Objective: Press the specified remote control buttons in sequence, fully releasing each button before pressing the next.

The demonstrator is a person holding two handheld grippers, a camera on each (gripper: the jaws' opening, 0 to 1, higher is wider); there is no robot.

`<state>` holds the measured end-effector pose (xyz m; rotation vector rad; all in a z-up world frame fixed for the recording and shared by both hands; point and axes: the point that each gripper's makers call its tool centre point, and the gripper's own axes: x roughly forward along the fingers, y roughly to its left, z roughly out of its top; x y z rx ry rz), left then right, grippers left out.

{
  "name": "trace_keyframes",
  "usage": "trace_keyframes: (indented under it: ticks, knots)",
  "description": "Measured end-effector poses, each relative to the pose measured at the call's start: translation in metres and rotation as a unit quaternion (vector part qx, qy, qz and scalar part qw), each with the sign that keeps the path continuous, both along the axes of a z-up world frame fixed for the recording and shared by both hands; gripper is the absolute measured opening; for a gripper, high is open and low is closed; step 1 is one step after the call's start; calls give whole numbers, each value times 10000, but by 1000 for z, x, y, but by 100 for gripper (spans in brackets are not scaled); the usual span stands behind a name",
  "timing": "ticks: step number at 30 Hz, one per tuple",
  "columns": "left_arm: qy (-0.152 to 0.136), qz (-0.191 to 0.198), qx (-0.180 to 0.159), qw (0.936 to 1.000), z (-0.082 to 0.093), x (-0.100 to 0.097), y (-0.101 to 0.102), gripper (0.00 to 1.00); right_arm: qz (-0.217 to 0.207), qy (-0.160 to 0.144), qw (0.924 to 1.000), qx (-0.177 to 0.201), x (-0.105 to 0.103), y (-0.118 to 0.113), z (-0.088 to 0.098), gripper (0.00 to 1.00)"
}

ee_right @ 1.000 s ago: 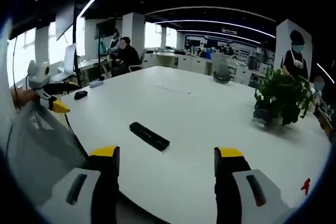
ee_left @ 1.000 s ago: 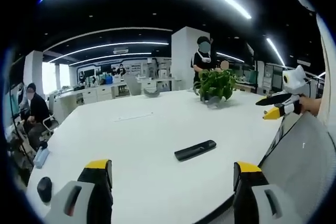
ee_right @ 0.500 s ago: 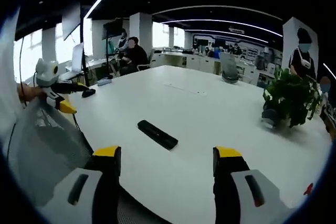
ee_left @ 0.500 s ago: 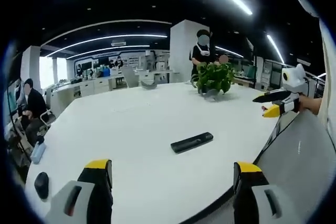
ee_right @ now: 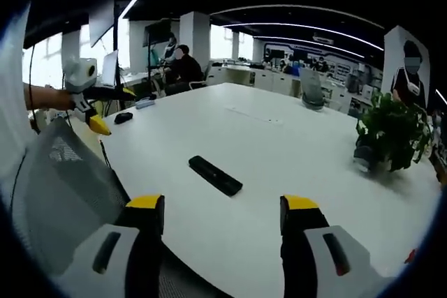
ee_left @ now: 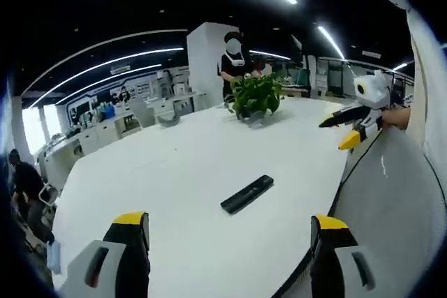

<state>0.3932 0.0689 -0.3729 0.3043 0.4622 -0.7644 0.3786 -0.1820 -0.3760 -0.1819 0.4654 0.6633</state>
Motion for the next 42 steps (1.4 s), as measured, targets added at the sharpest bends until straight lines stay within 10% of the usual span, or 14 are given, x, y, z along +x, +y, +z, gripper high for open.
trace_keyframes:
  ticks: [11,28,42]
  knots:
    - [725,-892,632,9914,-30,16,-25,100,24,-15,9998,-193,0,-2,-3,67]
    - [963,-1849,1649,9640,-74,55,-48,83,100,-61,9987,-499,-1,-3,-7,60]
    - [1328,-2088,1590,9558,-98,82,-77,75,165,145,9979,-604,-5,-3,-12,39]
